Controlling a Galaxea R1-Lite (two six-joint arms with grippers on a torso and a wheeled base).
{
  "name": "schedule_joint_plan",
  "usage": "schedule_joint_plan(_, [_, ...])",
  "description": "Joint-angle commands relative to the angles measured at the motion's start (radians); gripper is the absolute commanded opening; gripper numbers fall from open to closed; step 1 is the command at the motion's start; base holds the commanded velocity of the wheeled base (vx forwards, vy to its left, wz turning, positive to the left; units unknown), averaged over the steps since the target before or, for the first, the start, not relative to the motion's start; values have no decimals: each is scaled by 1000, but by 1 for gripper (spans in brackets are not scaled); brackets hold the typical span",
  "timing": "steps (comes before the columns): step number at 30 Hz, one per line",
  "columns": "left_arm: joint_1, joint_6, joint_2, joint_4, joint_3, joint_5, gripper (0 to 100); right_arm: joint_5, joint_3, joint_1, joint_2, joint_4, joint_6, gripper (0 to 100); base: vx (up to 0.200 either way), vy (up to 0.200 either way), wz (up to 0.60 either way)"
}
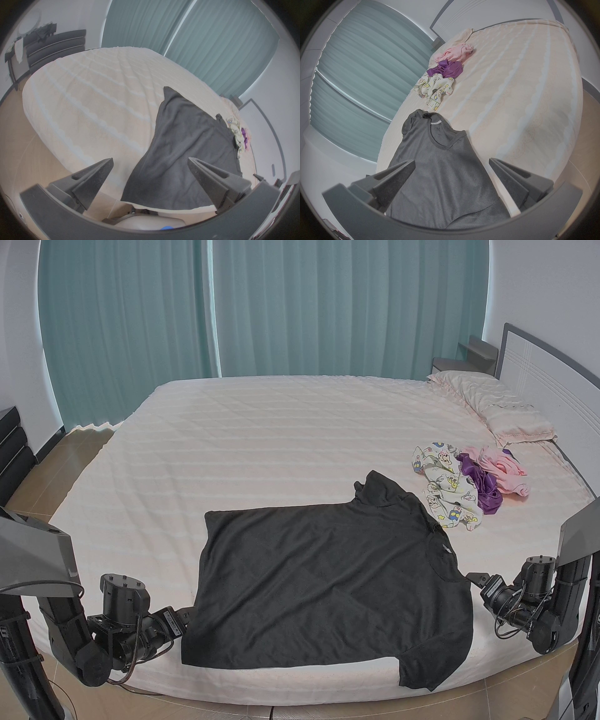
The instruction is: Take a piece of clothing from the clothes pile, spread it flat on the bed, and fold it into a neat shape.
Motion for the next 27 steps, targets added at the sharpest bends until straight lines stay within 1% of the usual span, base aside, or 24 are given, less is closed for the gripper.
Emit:
schedule_joint_plan(1, [5, -23, -13, 2, -20, -2, 100, 0, 0, 1, 2, -12, 0, 100, 200, 0, 0])
schedule_joint_plan(14, [5, -43, -7, -1, -34, -6, 100, 0, 1, 2, 2, -12, 0, 100, 200, 0, 0])
schedule_joint_plan(17, [5, -52, -5, -1, -40, -6, 100, 0, 1, 2, 2, -12, 0, 100, 0, 0, 0])
schedule_joint_plan(21, [5, -88, 18, -1, -55, -22, 100, 0, 1, 2, 2, -12, 0, 100, 0, 0, 0])
schedule_joint_plan(27, [2, -131, 32, -1, -77, -22, 100, 0, 1, 10, 2, -12, 0, 100, 0, 0, 0])
